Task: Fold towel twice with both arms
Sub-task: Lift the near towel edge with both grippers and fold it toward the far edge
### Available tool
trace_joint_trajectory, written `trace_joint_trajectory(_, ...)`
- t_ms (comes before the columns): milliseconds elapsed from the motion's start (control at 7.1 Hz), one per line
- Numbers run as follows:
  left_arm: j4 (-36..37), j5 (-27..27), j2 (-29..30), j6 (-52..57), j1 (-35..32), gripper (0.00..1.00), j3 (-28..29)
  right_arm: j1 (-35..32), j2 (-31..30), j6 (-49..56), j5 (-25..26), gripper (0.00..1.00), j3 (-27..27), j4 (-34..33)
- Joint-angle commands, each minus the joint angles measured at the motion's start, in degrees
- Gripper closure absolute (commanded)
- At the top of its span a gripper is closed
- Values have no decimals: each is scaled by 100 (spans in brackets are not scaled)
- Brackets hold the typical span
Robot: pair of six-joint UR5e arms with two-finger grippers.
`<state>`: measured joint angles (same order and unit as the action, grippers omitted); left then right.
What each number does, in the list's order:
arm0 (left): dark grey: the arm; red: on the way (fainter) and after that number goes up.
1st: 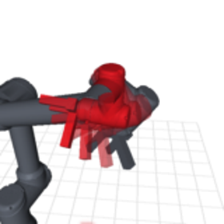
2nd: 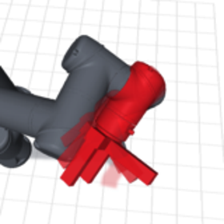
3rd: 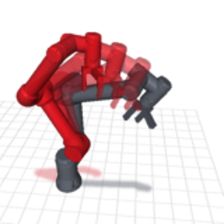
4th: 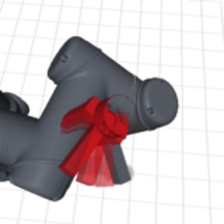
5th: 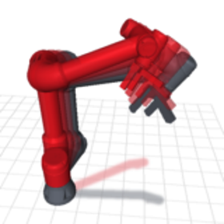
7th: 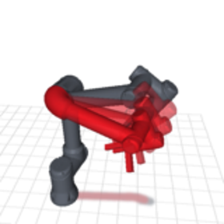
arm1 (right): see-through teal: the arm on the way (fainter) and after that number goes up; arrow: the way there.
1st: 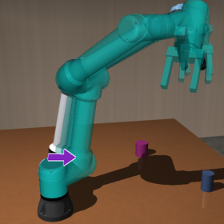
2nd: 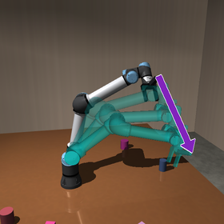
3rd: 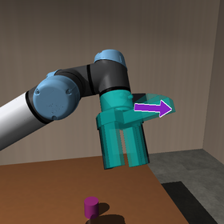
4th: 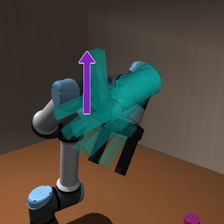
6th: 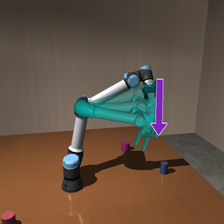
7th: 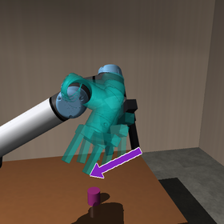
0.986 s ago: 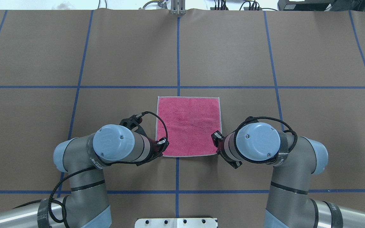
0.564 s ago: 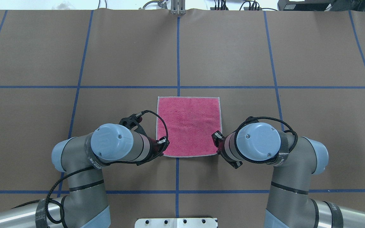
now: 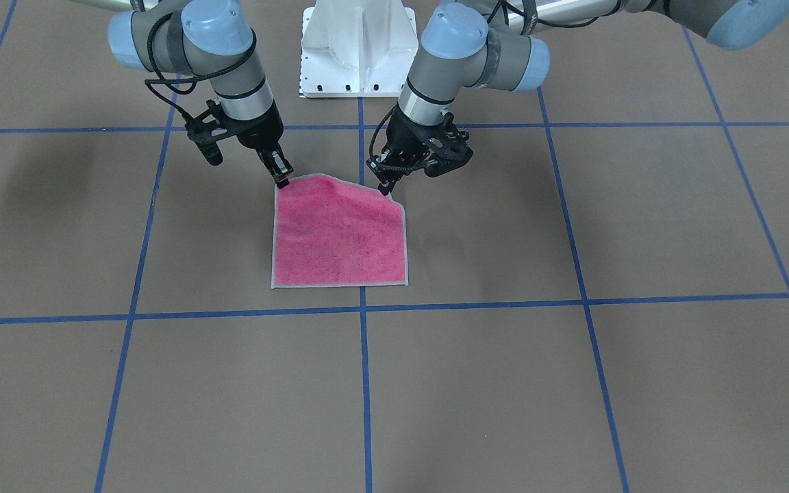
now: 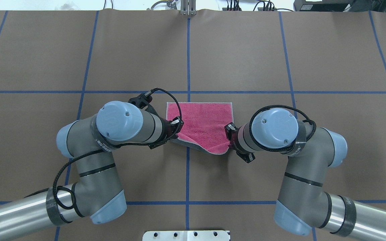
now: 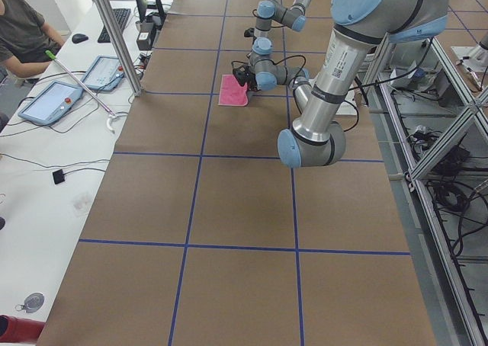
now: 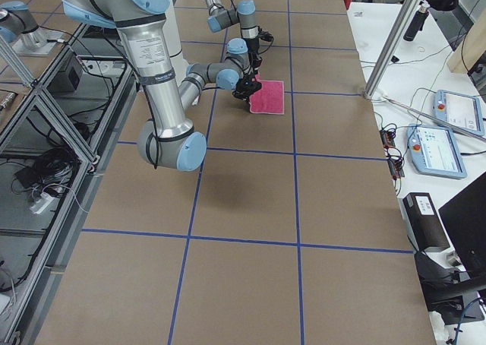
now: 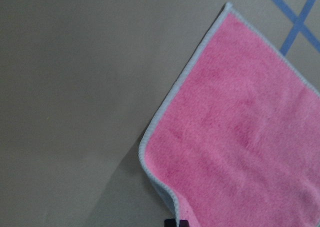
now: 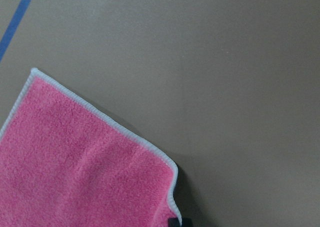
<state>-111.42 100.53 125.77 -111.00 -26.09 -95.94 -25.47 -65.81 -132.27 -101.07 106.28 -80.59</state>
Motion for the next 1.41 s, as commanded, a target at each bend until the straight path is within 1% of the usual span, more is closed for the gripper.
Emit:
trace_joint_trajectory(0,-55,10,185,0,-247,100,408,-247,383,26,-113,100,-518,9)
trace_joint_trajectory(141,-64,10,237,0,-317,100,532,-449,533,43,-340,100,-747,17)
trace_joint_trajectory(282,-64,19,377,8,-405,100,724,-572,543,52,-395,100,-784,35)
trace_joint_trajectory(423,-125,19,509,9,-467,100,961,-695,543,44,-430,100,-976,348)
trace_joint_trajectory(564,-291,19,536,9,-502,100,1111,-766,586,43,-457,100,-1291,673)
trace_joint_trajectory(845,-311,28,545,17,-564,100,1192,-855,902,35,-475,100,-1662,764)
trace_joint_trajectory(986,-319,28,545,139,-573,100,1218,-898,1008,35,-466,100,-1759,764)
trace_joint_trajectory(1268,-319,28,545,193,-573,100,1262,-943,1018,52,-475,100,-1804,764)
